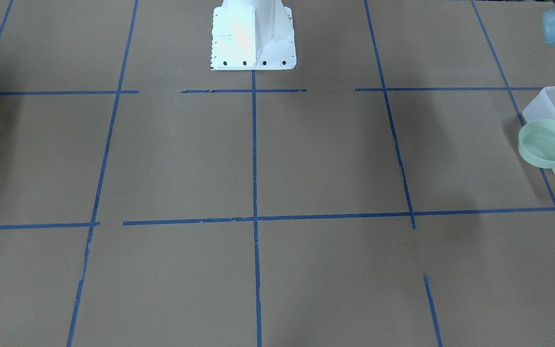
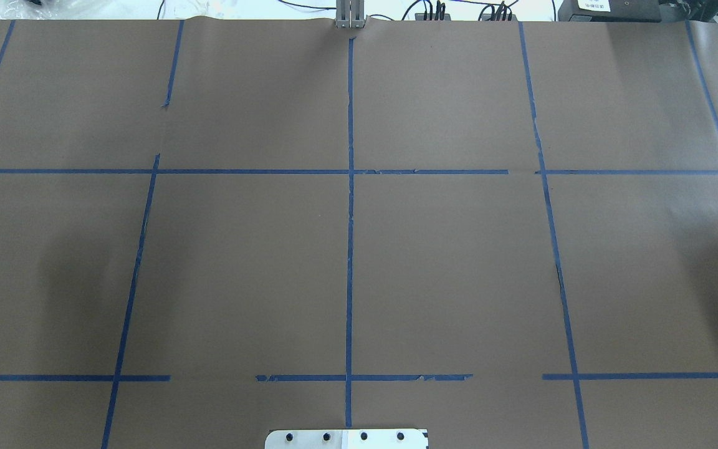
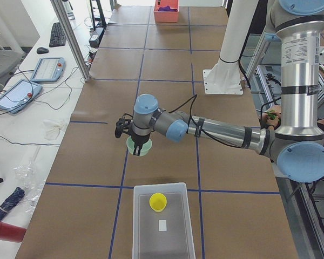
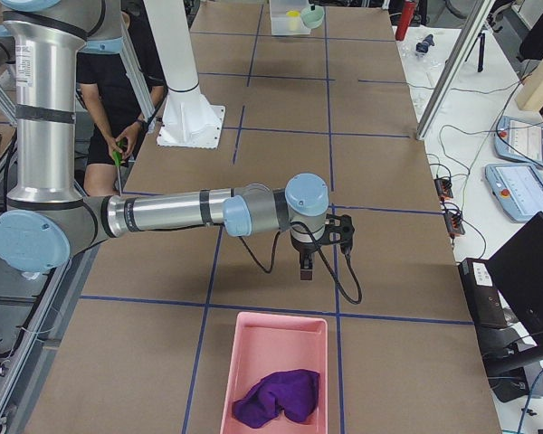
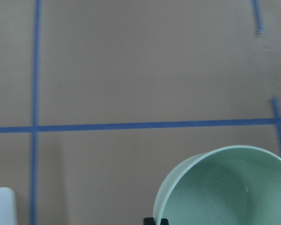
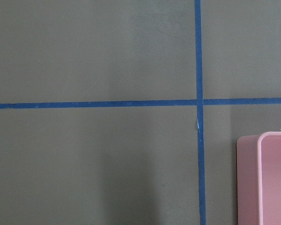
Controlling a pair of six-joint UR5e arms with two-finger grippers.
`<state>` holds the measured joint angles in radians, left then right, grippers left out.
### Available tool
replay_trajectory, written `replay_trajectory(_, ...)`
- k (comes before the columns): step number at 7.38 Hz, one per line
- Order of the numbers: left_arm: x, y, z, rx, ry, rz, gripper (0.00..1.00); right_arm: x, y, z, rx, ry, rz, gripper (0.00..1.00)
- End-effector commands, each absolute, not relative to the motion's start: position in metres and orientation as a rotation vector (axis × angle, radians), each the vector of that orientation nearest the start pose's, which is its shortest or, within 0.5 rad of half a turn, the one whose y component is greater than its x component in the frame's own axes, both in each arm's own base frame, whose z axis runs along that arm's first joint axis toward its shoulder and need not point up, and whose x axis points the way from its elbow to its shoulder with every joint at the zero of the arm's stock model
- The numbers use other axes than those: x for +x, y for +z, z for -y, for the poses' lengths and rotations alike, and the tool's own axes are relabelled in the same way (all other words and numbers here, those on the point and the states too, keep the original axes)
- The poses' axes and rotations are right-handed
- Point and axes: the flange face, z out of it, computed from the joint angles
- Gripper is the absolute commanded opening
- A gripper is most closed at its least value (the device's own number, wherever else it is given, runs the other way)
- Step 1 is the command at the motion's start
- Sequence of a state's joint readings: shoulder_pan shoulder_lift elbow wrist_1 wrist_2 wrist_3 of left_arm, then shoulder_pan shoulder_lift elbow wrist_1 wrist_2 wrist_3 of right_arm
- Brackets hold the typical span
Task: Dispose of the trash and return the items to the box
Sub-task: 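Carry the green bowl to the clear bin and lower it in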
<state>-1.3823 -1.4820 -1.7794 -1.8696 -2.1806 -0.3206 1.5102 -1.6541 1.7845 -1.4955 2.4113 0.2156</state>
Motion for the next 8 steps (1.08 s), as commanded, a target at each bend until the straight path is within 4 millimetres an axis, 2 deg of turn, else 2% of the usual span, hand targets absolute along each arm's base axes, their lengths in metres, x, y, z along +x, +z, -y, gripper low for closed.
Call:
replay_trajectory(1,-0.082,0.658,0.471,0.245,0.057,-0.607,0.0,0.03,0.59,0.468,0.062,0.057,0.856,1.0)
replay_trajectory(2,-0.112,0.694,0.459,0.234,0.084,-0.587,0.0,0.029,0.591,0.468,0.062,0.057,0.859,1.0)
replay_trajectory(4,-0.132,0.743,0.439,0.198,0.139,-0.575,0.0,0.03,0.592,0.469,0.057,0.065,0.856,1.0)
replay_trajectory(5,-0.149,0.769,0.423,0.177,0.145,-0.566,0.0,0.029,0.592,0.47,0.056,0.065,0.854,1.0)
replay_trajectory(6,-0.166,0.78,0.415,0.173,0.167,-0.498,0.0,0.029,0.594,0.471,0.054,0.065,0.854,1.0)
replay_trajectory(7,-0.175,0.782,0.409,0.18,0.17,-0.483,0.0,0.029,0.594,0.471,0.055,0.066,0.856,1.0)
replay_trajectory(8,-0.18,0.785,0.404,0.179,0.165,-0.483,0.06,0.029,0.592,0.472,0.057,0.064,0.856,1.0)
